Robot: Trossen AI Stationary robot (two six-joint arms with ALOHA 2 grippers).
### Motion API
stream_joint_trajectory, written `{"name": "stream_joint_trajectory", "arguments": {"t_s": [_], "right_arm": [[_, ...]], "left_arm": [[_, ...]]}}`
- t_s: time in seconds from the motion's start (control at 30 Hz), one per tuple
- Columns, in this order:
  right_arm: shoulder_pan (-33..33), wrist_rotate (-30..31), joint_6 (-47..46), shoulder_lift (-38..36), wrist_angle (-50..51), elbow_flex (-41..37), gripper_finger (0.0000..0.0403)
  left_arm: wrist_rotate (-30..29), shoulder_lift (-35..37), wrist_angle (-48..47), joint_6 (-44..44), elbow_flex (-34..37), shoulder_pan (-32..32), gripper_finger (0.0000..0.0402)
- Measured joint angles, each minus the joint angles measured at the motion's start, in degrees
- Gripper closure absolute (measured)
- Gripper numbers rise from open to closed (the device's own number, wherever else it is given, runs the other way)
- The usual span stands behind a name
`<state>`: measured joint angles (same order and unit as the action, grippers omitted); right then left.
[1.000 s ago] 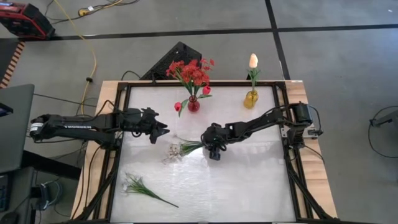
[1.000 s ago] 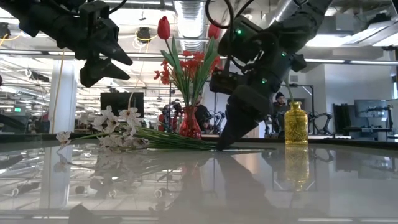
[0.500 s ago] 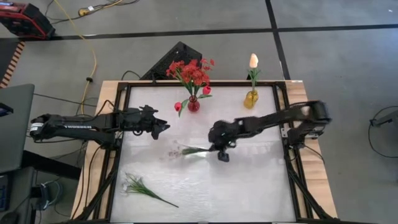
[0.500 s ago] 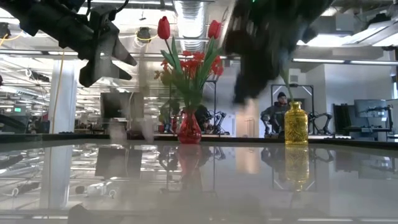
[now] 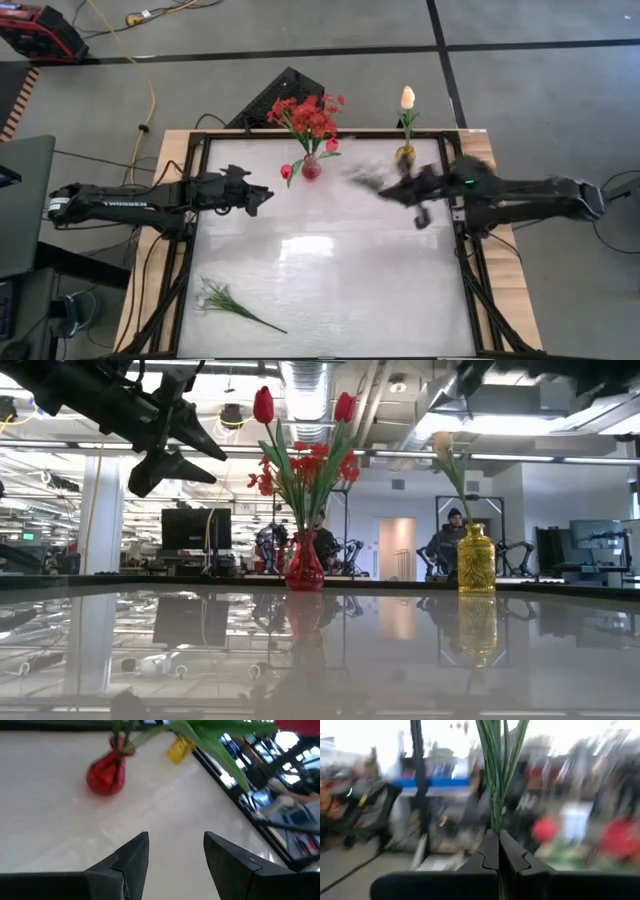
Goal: Sort flowers into vase by color
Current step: Put the top white flowers into the yellow vase
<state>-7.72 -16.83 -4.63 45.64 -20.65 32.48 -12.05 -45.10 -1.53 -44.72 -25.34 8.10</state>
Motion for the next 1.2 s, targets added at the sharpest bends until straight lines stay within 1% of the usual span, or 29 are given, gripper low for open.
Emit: {"name": "stream_joint_trajectory", "arguments": {"t_s": [0.07, 0.17, 0.23, 0.33, 0.47, 0.53, 0.67, 0.77, 0.87, 1.0, 1.1, 1.2], "right_arm": [[-2.34, 1.4, 2.12, -5.29, -3.02, -2.21, 0.0385], [-5.59, 7.27, 4.81, -11.6, -3.26, -4.99, 0.0385], [-7.89, 10.0, 7.25, -14.16, -3.57, -7.31, 0.0385], [-12.19, 11.97, 9.98, -16.47, -6.74, -11.34, 0.0385], [-19.37, 12.04, 7.76, -16.89, -14.84, -17.77, 0.0385], [-22.74, 11.16, 6.78, -16.78, -21.01, -21.46, 0.0385], [-29.68, 10.79, -0.39, -16.78, -31.84, -28.15, 0.0385], [-34.09, 10.91, -2.81, -16.64, -37.95, -31.6, 0.0385], [-37.87, 10.82, -3.23, -16.86, -38.72, -32.01, 0.0385], [-41.33, 12.2, -6.28, -15.5, -38.44, -32.01, 0.0385], [-43.34, 13.11, -6.61, -13.41, -38.28, -32.03, 0.0385], [-44.84, 13.59, -9.94, -10.52, -38.77, -32.05, 0.0385]], "left_arm": [[-1.28, 0.0, 0.01, 0.54, 0.0, 0.02, 0.0223], [-2.8, 0.0, 0.44, -0.48, 0.0, 0.0, 0.0223], [-3.92, 0.0, 1.01, -0.82, 0.0, 0.0, 0.0223], [-5.05, 0.0, 2.07, -0.41, 0.0, 0.02, 0.0223], [-6.42, 0.0, 3.72, -1.69, 0.0, 0.0, 0.0223], [-6.49, -0.01, 4.09, -2.81, 0.0, 0.02, 0.0223], [-4.84, 0.0, 5.04, -5.87, 0.0, -0.04, 0.0223], [-5.13, 0.0, 5.16, -6.61, 0.0, -0.04, 0.0223], [-6.38, 0.0, 5.56, -6.98, 0.0, -0.04, 0.0223], [-7.69, 0.0, 5.5, -6.5, 0.0, -0.04, 0.0223], [-9.58, 0.0, 5.45, -6.17, 0.0, -0.04, 0.0223], [-10.06, 0.0, 5.36, -5.78, 0.0, -0.02, 0.0223]]}}
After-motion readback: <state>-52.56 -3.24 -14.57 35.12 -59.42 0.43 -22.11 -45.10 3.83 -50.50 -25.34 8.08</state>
